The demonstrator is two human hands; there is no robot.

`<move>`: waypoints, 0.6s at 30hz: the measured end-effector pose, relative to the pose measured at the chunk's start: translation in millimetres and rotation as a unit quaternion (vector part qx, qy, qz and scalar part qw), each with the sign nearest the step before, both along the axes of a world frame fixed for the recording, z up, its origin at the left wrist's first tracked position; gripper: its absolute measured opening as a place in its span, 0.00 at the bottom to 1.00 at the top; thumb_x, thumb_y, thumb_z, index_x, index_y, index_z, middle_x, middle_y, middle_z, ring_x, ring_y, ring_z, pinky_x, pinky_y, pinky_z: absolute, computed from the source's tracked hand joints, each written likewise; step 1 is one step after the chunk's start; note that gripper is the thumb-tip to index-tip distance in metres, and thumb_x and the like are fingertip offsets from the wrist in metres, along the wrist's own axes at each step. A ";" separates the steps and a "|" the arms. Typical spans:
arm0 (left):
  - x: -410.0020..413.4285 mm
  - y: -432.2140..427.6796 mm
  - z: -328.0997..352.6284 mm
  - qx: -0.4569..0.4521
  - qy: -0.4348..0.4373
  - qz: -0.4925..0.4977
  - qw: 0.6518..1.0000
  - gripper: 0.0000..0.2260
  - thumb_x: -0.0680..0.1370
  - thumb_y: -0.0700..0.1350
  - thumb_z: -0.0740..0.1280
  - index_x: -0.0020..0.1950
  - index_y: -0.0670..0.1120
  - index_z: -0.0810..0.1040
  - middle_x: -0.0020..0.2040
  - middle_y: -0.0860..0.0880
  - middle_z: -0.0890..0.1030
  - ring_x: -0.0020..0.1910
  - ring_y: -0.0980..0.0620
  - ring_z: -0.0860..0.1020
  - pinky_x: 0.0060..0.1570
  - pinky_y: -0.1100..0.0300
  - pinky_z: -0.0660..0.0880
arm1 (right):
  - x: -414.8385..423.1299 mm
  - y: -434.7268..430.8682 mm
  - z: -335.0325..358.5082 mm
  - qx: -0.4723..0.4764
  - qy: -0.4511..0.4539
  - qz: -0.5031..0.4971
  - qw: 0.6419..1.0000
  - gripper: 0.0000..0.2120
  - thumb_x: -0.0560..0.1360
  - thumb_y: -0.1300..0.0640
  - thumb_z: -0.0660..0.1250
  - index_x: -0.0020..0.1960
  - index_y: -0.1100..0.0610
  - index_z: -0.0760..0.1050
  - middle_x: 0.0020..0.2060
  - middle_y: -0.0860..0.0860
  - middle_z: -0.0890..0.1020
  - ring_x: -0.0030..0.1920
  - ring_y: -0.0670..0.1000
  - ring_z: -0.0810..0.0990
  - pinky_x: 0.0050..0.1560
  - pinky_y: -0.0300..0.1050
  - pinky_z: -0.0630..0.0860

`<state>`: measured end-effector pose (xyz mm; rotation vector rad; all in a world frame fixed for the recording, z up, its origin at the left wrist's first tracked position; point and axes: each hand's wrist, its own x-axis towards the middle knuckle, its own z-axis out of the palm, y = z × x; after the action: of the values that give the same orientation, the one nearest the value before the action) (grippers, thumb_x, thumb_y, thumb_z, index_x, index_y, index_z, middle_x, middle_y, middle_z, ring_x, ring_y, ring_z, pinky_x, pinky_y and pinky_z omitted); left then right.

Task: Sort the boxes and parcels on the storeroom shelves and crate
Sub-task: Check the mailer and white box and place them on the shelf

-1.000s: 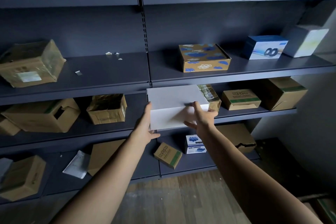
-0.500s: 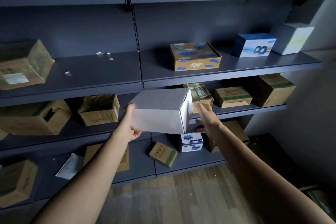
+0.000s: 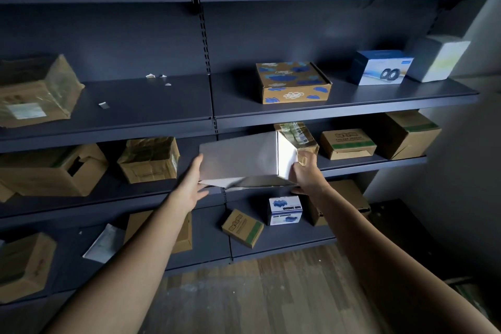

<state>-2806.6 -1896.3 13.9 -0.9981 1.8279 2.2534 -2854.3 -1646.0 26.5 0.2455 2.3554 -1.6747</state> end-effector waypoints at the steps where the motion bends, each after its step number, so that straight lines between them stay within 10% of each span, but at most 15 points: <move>1: 0.0 1.2 -0.3 0.002 0.018 0.009 1.000 0.20 0.79 0.60 0.61 0.65 0.50 0.71 0.64 0.46 0.77 0.61 0.47 0.75 0.64 0.49 0.69 | -0.6 -1.5 -0.3 0.008 0.001 -0.001 1.000 0.16 0.83 0.60 0.53 0.70 0.53 0.58 0.52 0.60 0.75 0.50 0.60 0.80 0.49 0.59 0.81; 5: 0.9 1.3 1.7 -0.036 0.029 0.026 0.999 0.17 0.79 0.59 0.62 0.61 0.50 0.73 0.60 0.45 0.79 0.56 0.46 0.76 0.53 0.52 0.75 | 1.2 -4.9 -1.0 0.021 0.008 0.004 1.000 0.15 0.82 0.62 0.53 0.67 0.54 0.64 0.42 0.51 0.73 0.47 0.57 0.79 0.51 0.62 0.80; 10: -2.6 -5.0 3.5 -0.103 0.000 0.036 0.994 0.24 0.75 0.67 0.59 0.59 0.49 0.74 0.55 0.46 0.77 0.54 0.47 0.75 0.46 0.56 0.73 | 1.1 -14.1 2.0 0.040 -0.087 0.013 0.995 0.15 0.83 0.57 0.54 0.67 0.59 0.68 0.56 0.57 0.76 0.58 0.58 0.78 0.43 0.50 0.78; 18: -7.4 -9.6 3.2 -0.154 -0.040 0.054 0.986 0.33 0.76 0.70 0.54 0.63 0.44 0.73 0.48 0.45 0.75 0.49 0.45 0.73 0.49 0.55 0.68 | -0.7 -20.7 -0.2 0.088 -0.167 0.016 0.982 0.19 0.84 0.54 0.49 0.37 0.59 0.68 0.18 0.54 0.77 0.16 0.50 0.75 0.25 0.40 0.72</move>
<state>-2814.0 -1905.9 17.0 -1.2421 2.1810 1.9885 -2855.0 -1666.7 26.3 0.4778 2.2375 -1.2924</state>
